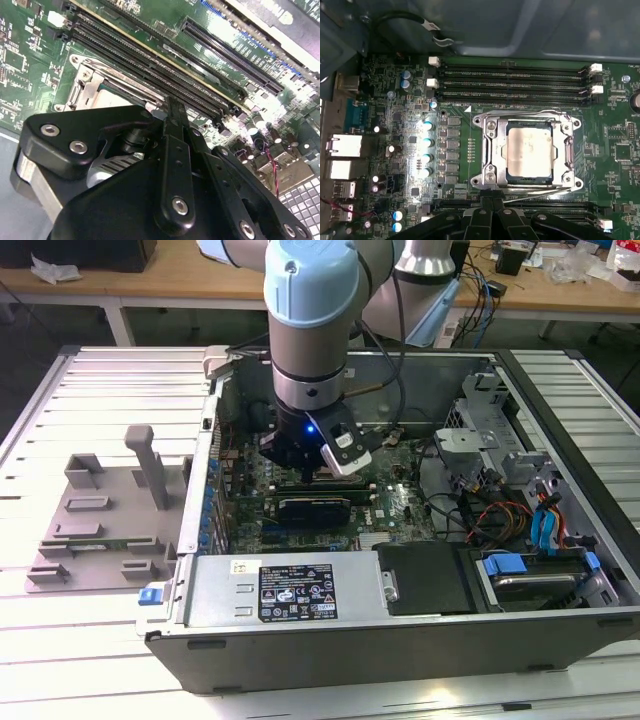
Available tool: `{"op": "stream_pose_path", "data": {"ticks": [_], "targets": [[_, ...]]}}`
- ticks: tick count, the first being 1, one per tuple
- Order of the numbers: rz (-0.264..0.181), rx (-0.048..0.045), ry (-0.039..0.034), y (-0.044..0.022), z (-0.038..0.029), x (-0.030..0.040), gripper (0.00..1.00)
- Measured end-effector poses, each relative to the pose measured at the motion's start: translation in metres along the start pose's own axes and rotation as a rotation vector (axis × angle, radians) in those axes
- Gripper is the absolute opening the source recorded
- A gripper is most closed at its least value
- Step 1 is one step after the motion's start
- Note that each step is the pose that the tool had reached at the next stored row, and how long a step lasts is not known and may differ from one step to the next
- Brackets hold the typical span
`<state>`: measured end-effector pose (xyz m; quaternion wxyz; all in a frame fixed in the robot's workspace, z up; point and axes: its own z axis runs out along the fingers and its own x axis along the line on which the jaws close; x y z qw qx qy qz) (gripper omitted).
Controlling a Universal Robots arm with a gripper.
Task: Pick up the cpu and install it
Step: 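Install the second cpu locking lever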
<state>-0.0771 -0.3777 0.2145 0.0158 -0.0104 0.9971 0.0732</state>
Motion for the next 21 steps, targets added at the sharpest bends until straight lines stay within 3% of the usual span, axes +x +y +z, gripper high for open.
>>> {"op": "stream_pose_path", "data": {"ticks": [1,6,8,10,13,21], "targets": [[0.0,-0.0128,-0.0006,-0.0006,-0.0001,0.0002,0.11],[0.001,-0.0189,-0.0007,-0.0035,0.0019,0.0023,0.11],[0.001,-0.0357,-0.0011,-0.0038,0.004,0.0037,0.11],[0.001,-0.0389,-0.0013,-0.0043,0.0082,0.0046,0.11],[0.002,-0.0513,-0.0016,-0.0045,0.0095,0.0066,0.11],[0.002,-0.0644,-0.0018,-0.0048,0.0117,0.0098,0.11]]}}
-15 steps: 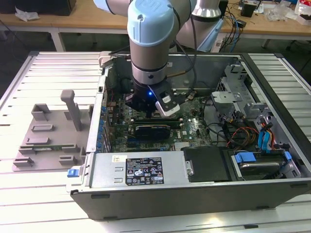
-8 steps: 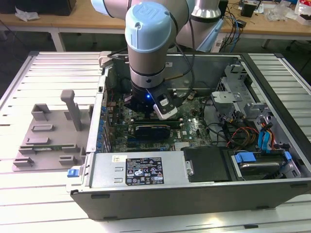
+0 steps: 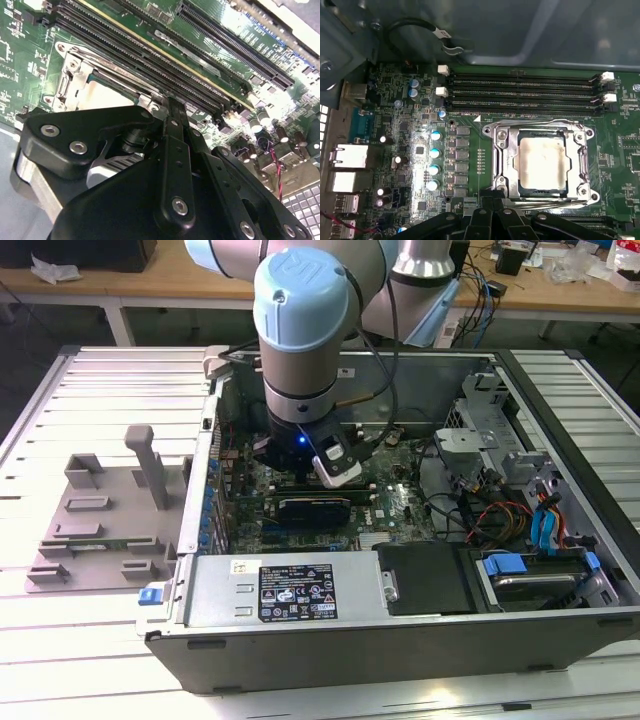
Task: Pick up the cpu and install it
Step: 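Install the second cpu locking lever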
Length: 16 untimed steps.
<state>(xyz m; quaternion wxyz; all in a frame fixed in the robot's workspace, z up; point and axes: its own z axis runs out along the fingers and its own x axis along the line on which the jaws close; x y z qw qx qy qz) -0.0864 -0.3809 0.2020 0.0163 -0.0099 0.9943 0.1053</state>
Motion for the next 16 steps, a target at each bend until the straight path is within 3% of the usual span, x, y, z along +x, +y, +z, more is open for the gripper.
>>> {"op": "stream_pose_path", "data": {"ticks": [1,6,9,13,15,16], "targets": [[0.0,-0.0082,-0.0004,0.0001,0.0001,0.0008,0.11],[0.0,-0.0102,-0.0005,-0.0007,0.0035,0.0019,0.11],[0.0,-0.0105,-0.0004,-0.0004,0.0021,0.0019,0.11],[0.001,-0.0103,-0.0004,0.0057,-0.0247,0.001,0.11],[0.002,-0.0055,-0.0006,0.0075,-0.0275,0.0009,0.11],[0.005,0.0041,-0.0012,0.0085,-0.0272,0.0005,0.11]]}}
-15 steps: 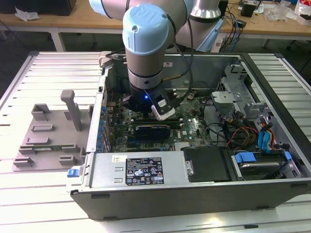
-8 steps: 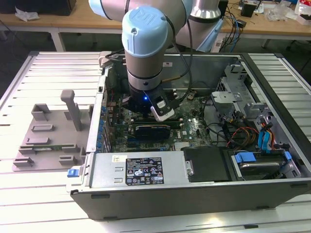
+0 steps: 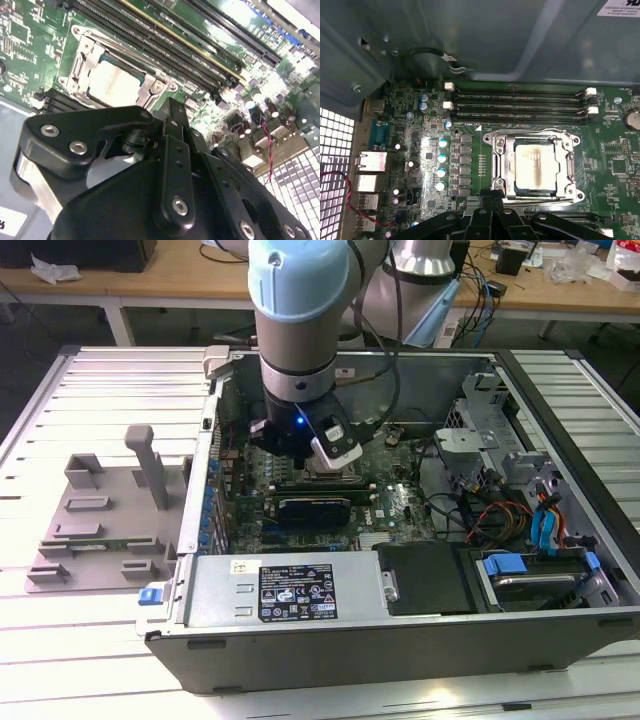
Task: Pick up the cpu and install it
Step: 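Install the second cpu locking lever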
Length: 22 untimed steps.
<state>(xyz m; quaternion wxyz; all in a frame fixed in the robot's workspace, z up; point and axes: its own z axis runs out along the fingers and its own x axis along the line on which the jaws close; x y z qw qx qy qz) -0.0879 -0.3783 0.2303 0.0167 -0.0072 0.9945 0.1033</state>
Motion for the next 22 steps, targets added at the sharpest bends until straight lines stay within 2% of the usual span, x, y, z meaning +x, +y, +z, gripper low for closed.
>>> {"op": "stream_pose_path", "data": {"ticks": [2,3,4,8,11,12,13,14,15,18,19,22], "targets": [[0.003,0.0159,-0.0003,0.0016,0.0004,-0.0004,0.11],[0.004,0.0295,-0.0004,0.0032,0.0007,-0.0013,0.11],[0.005,0.0399,-0.0006,0.0065,0.0016,-0.0057,0.11],[0.005,0.0485,-0.0005,0.0118,0.0031,-0.0165,0.11],[0.005,0.0662,0.0,0.017,0.0051,-0.0363,0.11],[0.004,0.0773,0.0005,0.0182,0.0057,-0.0443,0.11],[0.004,0.0868,0.001,0.0258,0.0074,-0.0486,0.11],[0.004,0.0926,0.001,0.0359,0.0096,-0.0489,0.11],[0.004,0.0964,0.0012,0.0367,0.009,-0.049,0.11],[0.004,0.1051,0.0011,0.039,-0.0005,-0.0493,0.11],[0.003,0.1158,0.0014,0.0402,-0.006,-0.0495,0.11],[0.003,0.1182,0.0014,0.0403,-0.0063,-0.0495,0.11]]}}
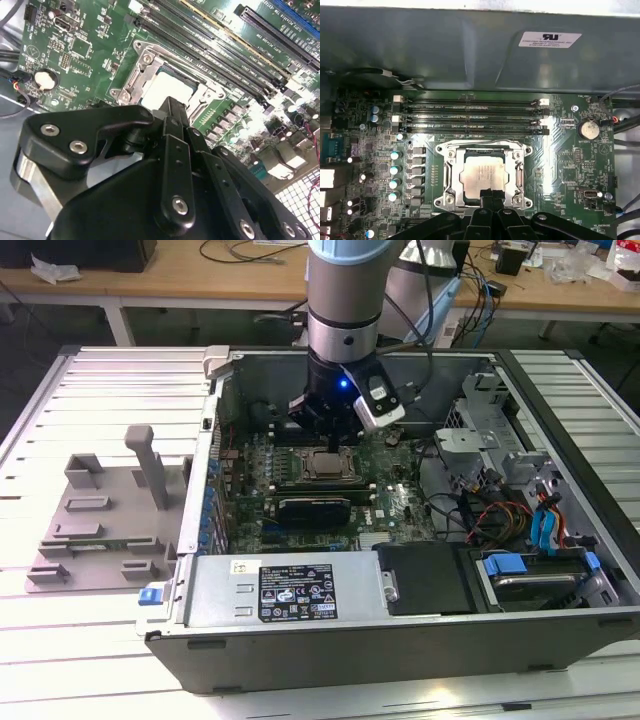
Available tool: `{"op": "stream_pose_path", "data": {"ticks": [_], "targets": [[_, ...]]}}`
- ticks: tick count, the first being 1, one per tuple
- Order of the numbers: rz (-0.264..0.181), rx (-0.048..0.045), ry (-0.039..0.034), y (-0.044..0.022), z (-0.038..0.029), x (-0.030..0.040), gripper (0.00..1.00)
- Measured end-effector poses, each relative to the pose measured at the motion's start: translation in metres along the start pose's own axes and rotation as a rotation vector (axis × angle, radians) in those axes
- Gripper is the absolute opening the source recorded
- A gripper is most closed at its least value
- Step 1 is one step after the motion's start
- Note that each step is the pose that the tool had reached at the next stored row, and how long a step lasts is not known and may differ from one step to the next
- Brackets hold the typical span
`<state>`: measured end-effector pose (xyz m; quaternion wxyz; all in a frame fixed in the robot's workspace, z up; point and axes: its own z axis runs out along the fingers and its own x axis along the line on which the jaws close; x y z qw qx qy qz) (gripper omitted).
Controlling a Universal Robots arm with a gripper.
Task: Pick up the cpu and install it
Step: 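Install the second cpu locking lever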
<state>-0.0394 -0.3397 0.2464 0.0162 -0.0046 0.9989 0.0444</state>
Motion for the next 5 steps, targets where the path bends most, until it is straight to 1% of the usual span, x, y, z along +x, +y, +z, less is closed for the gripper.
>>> {"op": "stream_pose_path", "data": {"ticks": [5], "targets": [[0.0,0.0005,0.0,0.0,0.0,0.0,0.11]]}}
